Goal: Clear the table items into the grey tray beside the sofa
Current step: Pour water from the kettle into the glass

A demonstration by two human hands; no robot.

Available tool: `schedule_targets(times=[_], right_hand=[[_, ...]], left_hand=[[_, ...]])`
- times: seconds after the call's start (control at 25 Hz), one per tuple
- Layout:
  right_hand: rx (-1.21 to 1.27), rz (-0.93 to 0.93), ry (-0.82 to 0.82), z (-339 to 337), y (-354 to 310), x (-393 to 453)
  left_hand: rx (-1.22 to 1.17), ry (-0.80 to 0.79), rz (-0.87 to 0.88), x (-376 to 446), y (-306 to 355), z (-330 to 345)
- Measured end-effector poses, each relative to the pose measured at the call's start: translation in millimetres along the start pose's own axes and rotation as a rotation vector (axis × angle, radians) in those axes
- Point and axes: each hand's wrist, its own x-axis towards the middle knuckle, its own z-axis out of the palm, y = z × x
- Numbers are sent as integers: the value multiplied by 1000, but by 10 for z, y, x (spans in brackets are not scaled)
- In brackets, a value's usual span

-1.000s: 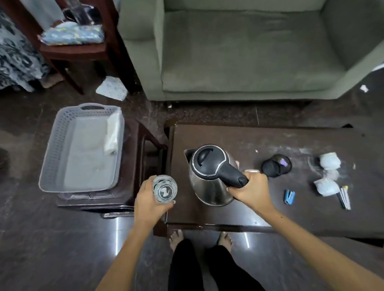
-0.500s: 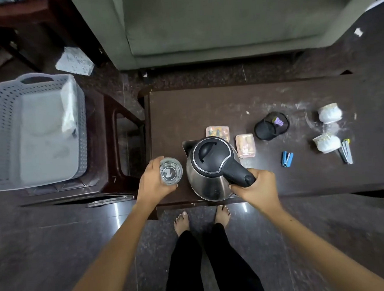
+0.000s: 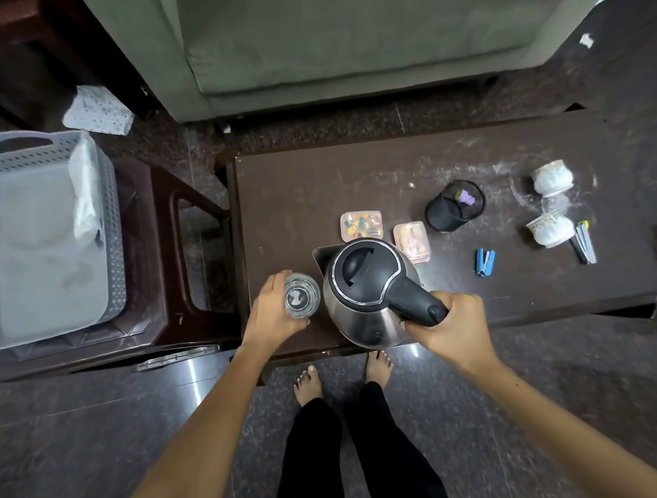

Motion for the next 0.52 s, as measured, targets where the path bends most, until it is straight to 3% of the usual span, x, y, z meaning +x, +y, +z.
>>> schedule_targets(times=[0.52], right_hand=[[-39,42,-24,-78,24,-332]], left_hand=[[68,-68,43,36,-27,27]])
